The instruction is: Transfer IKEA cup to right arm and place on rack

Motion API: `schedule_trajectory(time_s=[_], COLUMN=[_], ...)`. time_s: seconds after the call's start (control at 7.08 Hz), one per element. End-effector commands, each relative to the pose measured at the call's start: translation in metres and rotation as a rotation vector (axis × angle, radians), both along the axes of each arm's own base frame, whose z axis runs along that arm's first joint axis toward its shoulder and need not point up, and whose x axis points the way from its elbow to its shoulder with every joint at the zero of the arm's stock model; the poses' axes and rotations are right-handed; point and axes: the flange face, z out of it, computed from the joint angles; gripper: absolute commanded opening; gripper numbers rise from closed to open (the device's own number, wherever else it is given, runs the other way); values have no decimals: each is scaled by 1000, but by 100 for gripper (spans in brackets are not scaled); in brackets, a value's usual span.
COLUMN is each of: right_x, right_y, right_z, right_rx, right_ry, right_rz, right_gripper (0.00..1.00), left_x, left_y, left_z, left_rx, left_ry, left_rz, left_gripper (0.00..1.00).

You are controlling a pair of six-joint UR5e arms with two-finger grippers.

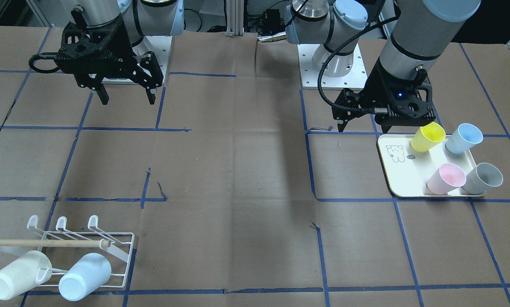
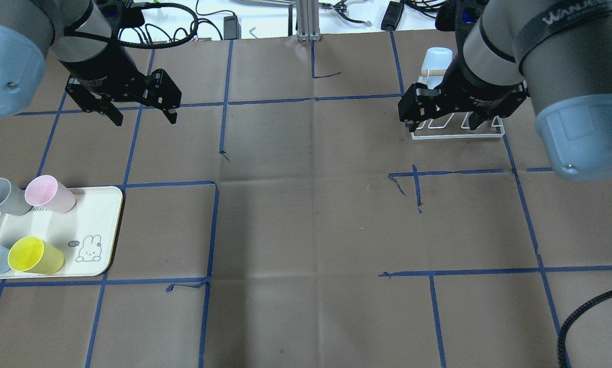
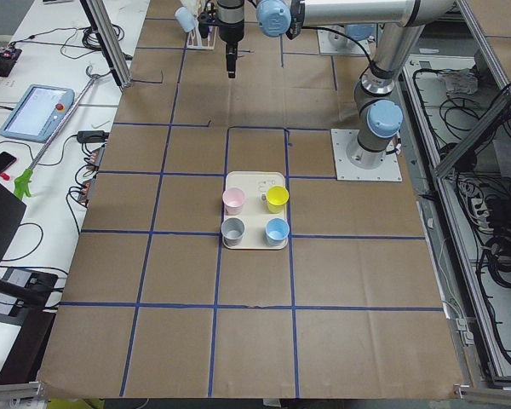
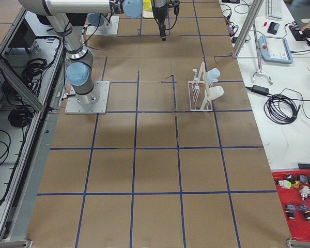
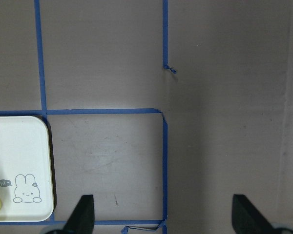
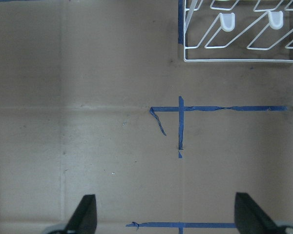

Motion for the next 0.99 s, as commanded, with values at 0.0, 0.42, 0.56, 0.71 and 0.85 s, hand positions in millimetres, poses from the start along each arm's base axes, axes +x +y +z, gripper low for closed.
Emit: schedule_trajectory(time_s=[0.0, 0.42, 0.56, 0.71, 0.85], right_x=[0, 0, -1, -1, -1], right_y=[1, -1, -2, -2, -2], right_z=[2, 5, 5, 4, 5], right_rx=[-4, -14, -14, -13, -14], right_ry=[1, -1, -1, -1, -3], right_rz=[-2, -1, -3, -2, -4], right_gripper=[100, 100, 100, 100, 100], left_x=[0, 0, 0, 0, 0], left_y=[0, 0, -1, -1, -3], left_z=[0, 2, 0, 2, 5], left_rx=[-1, -4, -1, -4, -10], left_ry=[0, 0, 0, 0, -1], left_rz=[0, -1, 0, 0, -1], left_gripper=[99, 99, 99, 99, 99])
